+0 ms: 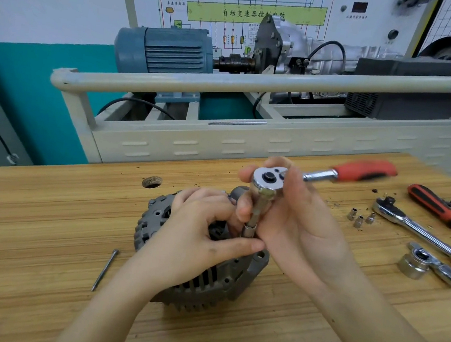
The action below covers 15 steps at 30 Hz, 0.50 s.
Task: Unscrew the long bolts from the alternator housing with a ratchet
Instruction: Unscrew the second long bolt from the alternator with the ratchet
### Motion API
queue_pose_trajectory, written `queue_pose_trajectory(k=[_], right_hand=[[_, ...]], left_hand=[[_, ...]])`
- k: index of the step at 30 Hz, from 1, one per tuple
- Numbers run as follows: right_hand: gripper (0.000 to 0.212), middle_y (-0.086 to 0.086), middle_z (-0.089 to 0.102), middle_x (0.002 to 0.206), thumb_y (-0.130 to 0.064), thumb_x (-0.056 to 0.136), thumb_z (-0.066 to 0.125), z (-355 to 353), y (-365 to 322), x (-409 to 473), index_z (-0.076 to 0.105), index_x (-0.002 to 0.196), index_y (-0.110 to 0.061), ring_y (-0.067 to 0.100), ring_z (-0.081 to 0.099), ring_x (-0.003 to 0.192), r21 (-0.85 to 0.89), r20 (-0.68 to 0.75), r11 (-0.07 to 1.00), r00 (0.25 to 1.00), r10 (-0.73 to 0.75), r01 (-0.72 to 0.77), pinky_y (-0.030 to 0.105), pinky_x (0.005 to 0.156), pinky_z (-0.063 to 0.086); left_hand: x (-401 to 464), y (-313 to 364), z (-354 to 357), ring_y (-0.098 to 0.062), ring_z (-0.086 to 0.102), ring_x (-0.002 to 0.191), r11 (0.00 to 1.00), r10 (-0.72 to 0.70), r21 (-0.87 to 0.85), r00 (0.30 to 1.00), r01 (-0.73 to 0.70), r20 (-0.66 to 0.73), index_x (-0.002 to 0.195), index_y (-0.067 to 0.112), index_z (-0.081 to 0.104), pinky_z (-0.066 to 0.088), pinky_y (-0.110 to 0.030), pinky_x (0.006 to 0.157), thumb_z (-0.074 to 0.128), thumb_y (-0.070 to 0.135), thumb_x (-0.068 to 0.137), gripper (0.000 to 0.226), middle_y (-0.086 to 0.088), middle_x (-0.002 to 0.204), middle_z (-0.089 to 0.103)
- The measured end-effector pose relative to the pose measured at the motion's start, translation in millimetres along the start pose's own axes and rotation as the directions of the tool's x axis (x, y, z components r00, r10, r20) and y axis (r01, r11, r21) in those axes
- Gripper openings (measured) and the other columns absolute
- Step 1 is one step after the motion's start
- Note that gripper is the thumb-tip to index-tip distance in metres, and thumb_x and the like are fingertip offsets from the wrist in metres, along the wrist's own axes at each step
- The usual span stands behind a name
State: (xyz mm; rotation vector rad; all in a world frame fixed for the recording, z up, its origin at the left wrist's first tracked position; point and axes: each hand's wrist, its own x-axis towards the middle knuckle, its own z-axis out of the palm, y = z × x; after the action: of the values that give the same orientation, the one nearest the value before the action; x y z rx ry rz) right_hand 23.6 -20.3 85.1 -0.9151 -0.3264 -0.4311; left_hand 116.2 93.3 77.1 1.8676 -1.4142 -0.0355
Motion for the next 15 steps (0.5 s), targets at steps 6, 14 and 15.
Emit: queue_pose_trajectory(k=[6,14,15], right_hand=[[0.036,0.003,0.071,0.081,-0.046,0.072,0.063,-1.5,0.3,2.6,0.070,0.088,-0.014,0.012,0.063,0.059,0.053,-0.004,0.997,0.998,0.059,-0.059,0.023,0.059,0.052],[0.029,0.000,0.070,0.086,-0.039,0.061,0.078,1.7,-0.5,-1.2,0.069,0.080,-0.019,0.010,0.063,0.063,-0.034,-0.038,0.999,0.999,-0.024,0.022,0.023,0.061,0.051],[0.029,0.000,0.070,0.087,-0.039,0.061,0.079,1.6,-0.6,-1.2,0.069,0.080,-0.019,0.011,0.063,0.063,-0.032,-0.037,0.999,0.999,-0.024,0.023,0.023,0.062,0.051]], left_hand=[[-0.5,0.2,-1.8,0.015,0.036,0.111,0.999,0.032,0.006,0.999,-0.032,0.035,0.077,0.027,0.070,0.007,-0.011,0.102,0.062,0.060,0.061,0.038,0.013,0.102,0.062],[-0.5,1.8,1.7,0.011,0.041,0.101,0.999,0.012,0.049,1.000,-0.011,-0.002,0.068,0.025,0.059,0.015,-0.022,0.103,0.049,0.067,0.058,0.044,0.009,0.084,0.061],[-0.9,1.9,1.4,0.012,0.040,0.102,0.999,0.014,0.044,1.000,-0.014,-0.002,0.069,0.025,0.060,0.015,-0.020,0.103,0.049,0.067,0.058,0.045,0.008,0.085,0.062]])
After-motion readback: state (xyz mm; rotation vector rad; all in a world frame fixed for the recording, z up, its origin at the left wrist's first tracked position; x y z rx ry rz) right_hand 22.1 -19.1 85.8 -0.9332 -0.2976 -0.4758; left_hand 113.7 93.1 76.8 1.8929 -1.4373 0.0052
